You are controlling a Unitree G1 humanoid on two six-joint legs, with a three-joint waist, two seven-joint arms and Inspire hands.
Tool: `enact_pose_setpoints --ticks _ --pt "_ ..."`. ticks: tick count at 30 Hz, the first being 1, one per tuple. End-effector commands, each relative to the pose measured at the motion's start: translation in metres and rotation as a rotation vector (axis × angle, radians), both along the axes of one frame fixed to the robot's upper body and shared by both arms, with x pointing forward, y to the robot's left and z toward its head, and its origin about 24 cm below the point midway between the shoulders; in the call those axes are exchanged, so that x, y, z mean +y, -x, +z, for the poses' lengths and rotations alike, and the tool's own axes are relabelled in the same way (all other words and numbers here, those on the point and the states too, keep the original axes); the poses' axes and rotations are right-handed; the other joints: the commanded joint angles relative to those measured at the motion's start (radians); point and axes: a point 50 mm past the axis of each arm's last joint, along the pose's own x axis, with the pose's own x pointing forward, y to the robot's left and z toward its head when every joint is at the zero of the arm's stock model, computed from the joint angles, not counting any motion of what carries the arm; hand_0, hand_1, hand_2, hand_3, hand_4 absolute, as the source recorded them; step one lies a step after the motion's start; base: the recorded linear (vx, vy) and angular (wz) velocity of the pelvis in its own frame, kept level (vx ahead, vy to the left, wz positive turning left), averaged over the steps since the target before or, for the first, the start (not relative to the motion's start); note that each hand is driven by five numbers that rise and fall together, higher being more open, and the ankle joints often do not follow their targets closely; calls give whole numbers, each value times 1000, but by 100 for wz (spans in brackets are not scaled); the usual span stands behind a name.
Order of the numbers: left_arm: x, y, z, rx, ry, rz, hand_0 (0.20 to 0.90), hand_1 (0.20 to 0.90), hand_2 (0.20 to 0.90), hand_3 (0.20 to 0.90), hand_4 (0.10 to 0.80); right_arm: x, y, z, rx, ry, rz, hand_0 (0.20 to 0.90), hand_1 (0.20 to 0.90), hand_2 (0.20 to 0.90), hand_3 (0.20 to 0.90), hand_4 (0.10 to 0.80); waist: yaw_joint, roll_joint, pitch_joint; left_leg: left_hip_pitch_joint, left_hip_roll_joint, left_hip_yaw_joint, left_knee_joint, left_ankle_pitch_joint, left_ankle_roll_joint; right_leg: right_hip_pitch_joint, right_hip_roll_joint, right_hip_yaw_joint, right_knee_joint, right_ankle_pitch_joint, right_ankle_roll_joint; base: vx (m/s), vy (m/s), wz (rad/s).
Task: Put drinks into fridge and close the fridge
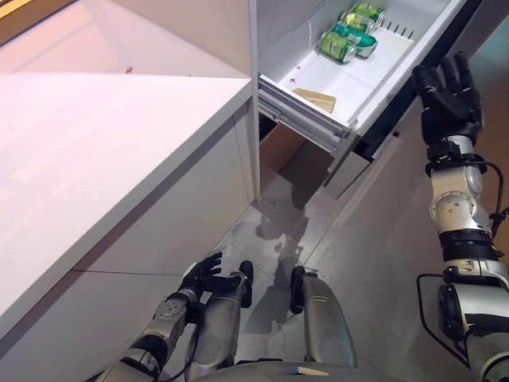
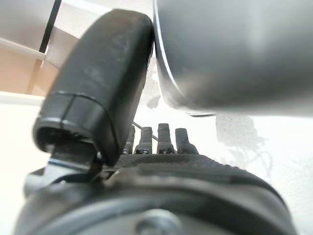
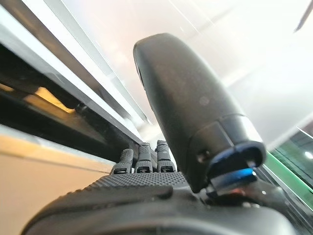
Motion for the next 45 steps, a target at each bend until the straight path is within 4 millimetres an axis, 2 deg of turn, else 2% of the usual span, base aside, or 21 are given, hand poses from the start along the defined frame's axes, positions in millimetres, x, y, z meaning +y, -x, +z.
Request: enact_pose_setpoints --ticks 1,12,19,25,32,37,39,42,45 --pt "16 45 -16 101 -49 -31 900 900 900 900 800 87 -14 38 -170 149 407 900 900 900 900 800 103 -13 -76 74 -34 13 16 -103 41 65 -12 1 -16 34 -5 85 46 15" --pt "34 65 -20 163 -91 -31 900 900 900 900 800 106 -13 27 -152 125 483 900 900 900 900 800 131 -23 -125 170 -32 -6 -126 -47 35 175 -39 -30 -186 108 51 98 37 13" --pt "40 74 -22 194 -109 -44 900 900 900 900 800 105 -8 19 -143 64 490 900 900 900 900 800 128 -39 -183 246 -25 -5 -220 -30 28 260 -34 -38 -330 155 73 111 -2 9" --pt "38 75 -23 197 -103 -56 900 900 900 900 800 100 -7 20 -156 32 460 900 900 900 900 800 120 -47 -223 293 -20 12 -286 -19 21 314 -20 -39 -430 186 78 53 -15 -3" --pt "35 78 -26 207 -106 -49 900 900 900 900 800 81 0 38 -222 197 181 900 900 900 900 800 102 -54 -263 335 -7 47 -346 -10 13 353 0 -39 -501 204 75 -7 -35 -7" --pt "38 81 -27 220 -97 -14 900 900 900 900 800 72 15 50 -297 361 43 900 900 900 900 800 75 -59 -285 358 4 70 -378 -7 8 366 18 -22 -525 199 64 -47 -59 -16" --pt "39 85 -29 230 -79 14 900 900 900 900 800 61 26 52 -320 465 -71 900 900 900 900 800 54 -61 -304 374 13 83 -404 -1 -1 376 31 -15 -547 198 57 -67 -84 -18" --pt "38 90 -31 243 -63 44 900 900 900 900 800 48 36 48 -309 493 -157 900 900 900 900 800 33 -63 -324 391 23 94 -436 9 -10 383 45 -7 -568 197 51 -60 -91 -16" --pt "36 96 -34 263 -48 60 900 900 900 900 800 34 41 34 -253 469 -234 900 900 900 900 800 16 -62 -344 405 33 106 -467 20 -19 389 58 0 -583 194 45 -63 -103 -11"
